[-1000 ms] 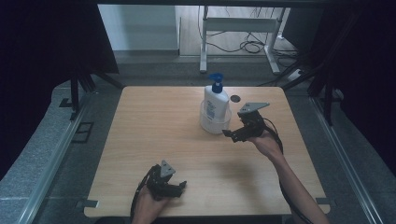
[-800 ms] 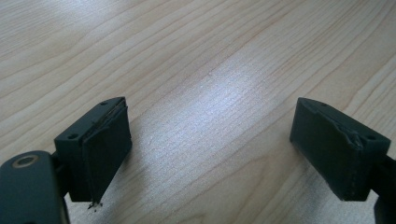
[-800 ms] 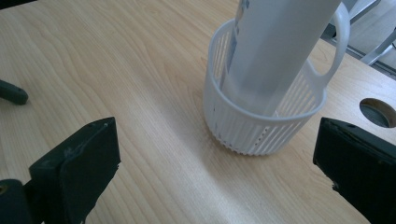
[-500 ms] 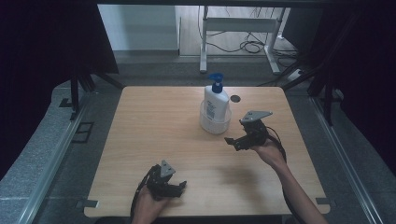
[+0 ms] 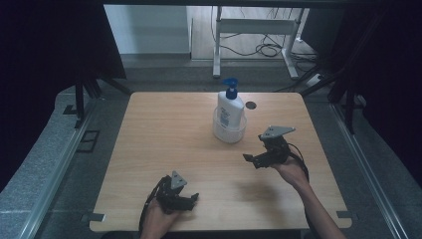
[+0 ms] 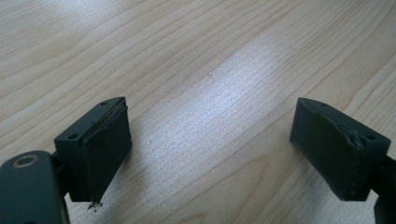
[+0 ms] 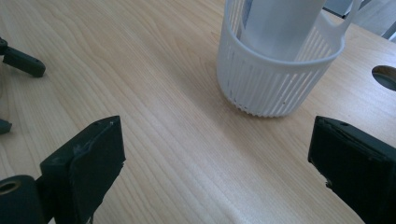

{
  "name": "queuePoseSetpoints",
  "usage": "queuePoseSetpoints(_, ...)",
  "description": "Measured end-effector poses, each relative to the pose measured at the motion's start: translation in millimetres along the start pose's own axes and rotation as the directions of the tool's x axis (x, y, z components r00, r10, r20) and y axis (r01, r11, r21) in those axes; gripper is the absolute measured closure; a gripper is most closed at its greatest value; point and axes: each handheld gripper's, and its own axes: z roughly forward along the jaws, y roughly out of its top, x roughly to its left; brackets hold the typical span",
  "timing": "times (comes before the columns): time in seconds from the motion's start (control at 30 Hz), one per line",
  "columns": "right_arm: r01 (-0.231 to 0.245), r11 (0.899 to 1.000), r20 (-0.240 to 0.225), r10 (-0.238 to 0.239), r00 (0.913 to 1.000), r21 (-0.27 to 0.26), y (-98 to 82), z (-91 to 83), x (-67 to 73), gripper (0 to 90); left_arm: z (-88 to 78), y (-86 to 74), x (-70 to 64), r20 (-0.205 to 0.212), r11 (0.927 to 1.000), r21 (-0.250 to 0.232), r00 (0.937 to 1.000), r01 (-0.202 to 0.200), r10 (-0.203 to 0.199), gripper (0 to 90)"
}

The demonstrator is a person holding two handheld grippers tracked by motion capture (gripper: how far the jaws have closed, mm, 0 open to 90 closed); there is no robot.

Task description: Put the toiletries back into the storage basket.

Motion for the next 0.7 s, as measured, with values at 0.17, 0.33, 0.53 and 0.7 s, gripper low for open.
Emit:
queuePoseSetpoints(0.17,0.013,1.0,0.017,-0.013,0.9998,0.01,-6.8,-4.5,2.2,3.3,0.0,0.0,0.0,0.0,1.0,0.0,1.0,-0.001,0.001,11.9)
queuePoseSetpoints(0.33,0.015,1.0,0.03,-0.015,0.9994,0.013,-13.7,-10.5,3.5,2.8,0.0,0.1,0.0,-0.001,1.0,0.0,1.0,-0.001,0.001,11.9)
queuePoseSetpoints(0.53,0.024,1.0,0.041,-0.025,0.9988,0.015,-20.8,-17.4,6.5,1.9,0.0,0.1,-0.2,-0.002,1.0,0.0,1.0,0.0,0.0,11.9)
queuePoseSetpoints(0.7,0.045,0.999,0.053,-0.046,0.9975,0.025,-27.0,-22.7,10.3,1.2,0.0,0.1,-0.4,-0.002,1.0,0.0,1.0,0.001,-0.001,11.9)
